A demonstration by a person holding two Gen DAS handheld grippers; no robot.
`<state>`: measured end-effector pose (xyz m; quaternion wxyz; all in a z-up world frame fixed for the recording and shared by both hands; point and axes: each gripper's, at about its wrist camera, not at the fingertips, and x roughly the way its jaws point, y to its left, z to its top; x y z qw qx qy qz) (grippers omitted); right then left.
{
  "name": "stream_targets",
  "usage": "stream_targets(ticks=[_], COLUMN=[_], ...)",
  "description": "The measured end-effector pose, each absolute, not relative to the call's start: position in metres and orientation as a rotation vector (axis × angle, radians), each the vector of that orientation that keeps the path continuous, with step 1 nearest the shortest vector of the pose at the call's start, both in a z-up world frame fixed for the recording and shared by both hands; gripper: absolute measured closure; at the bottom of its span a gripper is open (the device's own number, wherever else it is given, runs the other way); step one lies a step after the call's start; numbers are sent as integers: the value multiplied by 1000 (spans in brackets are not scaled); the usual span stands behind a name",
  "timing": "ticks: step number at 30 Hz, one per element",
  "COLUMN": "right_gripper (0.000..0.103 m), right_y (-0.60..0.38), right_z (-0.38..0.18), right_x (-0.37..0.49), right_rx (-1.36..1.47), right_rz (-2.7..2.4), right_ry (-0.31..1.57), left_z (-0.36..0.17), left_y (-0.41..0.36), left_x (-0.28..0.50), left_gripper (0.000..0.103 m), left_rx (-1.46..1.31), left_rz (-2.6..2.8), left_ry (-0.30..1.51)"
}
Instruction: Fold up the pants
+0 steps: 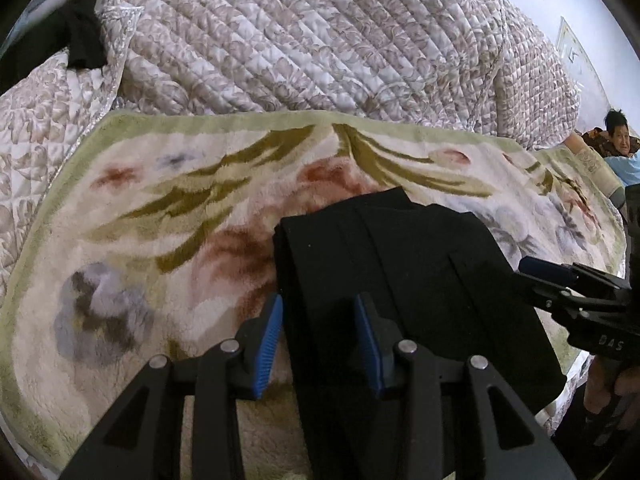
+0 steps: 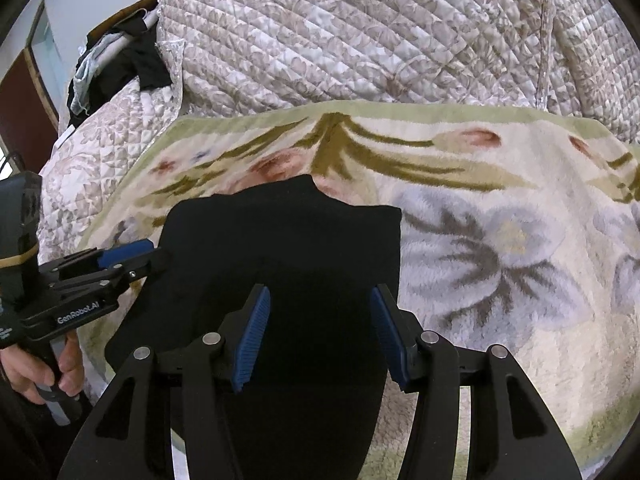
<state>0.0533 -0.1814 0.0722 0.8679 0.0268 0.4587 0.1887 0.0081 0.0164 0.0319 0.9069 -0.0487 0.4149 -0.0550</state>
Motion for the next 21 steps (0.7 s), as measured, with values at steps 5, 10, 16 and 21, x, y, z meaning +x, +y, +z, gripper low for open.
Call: stream_targets(ticks=[5,10,16,21], right_gripper=[50,58,64,62], right_y=[-178,-169,-187,-212], right_z=[68,64,64,64], right_x=[56,55,57,57], right_rx=[59,28,30,143], right_rz=[393,427,355,369], right_ry=[966,976,975,993], left_z=[32,33,27,25], left_y=[20,7,20,46], left_x=[7,6,10,4], left_gripper=[62,58,54,54], left_rx=[-125,-119,-127,-243], left_rz=[-144,-182,-133,-168], left_ry=[849,833,852,872])
